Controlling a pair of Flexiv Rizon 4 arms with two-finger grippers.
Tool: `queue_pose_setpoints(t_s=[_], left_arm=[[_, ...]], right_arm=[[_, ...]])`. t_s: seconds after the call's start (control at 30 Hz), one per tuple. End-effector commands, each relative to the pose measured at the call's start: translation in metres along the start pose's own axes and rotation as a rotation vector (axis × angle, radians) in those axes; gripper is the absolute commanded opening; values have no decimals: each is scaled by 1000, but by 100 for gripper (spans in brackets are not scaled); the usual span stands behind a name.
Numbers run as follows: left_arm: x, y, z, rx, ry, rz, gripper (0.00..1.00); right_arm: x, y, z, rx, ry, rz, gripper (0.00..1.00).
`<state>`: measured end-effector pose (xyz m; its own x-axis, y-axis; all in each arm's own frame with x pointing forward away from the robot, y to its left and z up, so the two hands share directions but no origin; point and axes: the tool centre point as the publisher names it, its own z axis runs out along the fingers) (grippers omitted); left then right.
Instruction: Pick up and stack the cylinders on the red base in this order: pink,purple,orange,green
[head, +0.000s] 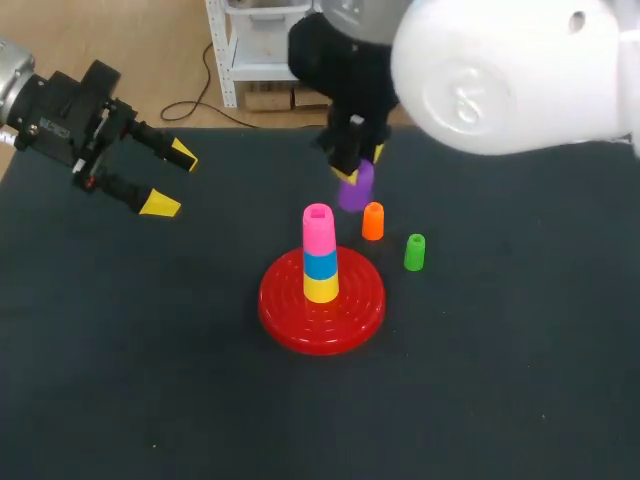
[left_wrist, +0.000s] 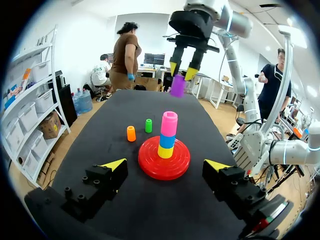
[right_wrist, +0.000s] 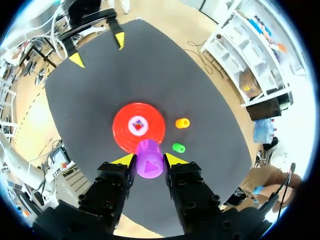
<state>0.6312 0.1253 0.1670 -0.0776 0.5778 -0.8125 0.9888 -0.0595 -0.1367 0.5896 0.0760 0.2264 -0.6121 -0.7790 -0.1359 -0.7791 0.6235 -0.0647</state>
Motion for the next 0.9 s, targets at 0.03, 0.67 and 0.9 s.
queue_pose_setpoints(t_s=[0.03, 0.67, 0.9], left_arm=[[1, 1, 0, 2, -1, 2, 100], [1, 1, 0, 2, -1, 2, 100], [1, 1, 0, 2, -1, 2, 100]], right_arm=[[-14, 8, 6, -3, 13, -15, 0], [-31, 15, 35, -17, 52, -33, 0], [-34, 15, 39, -14, 58, -30, 0]])
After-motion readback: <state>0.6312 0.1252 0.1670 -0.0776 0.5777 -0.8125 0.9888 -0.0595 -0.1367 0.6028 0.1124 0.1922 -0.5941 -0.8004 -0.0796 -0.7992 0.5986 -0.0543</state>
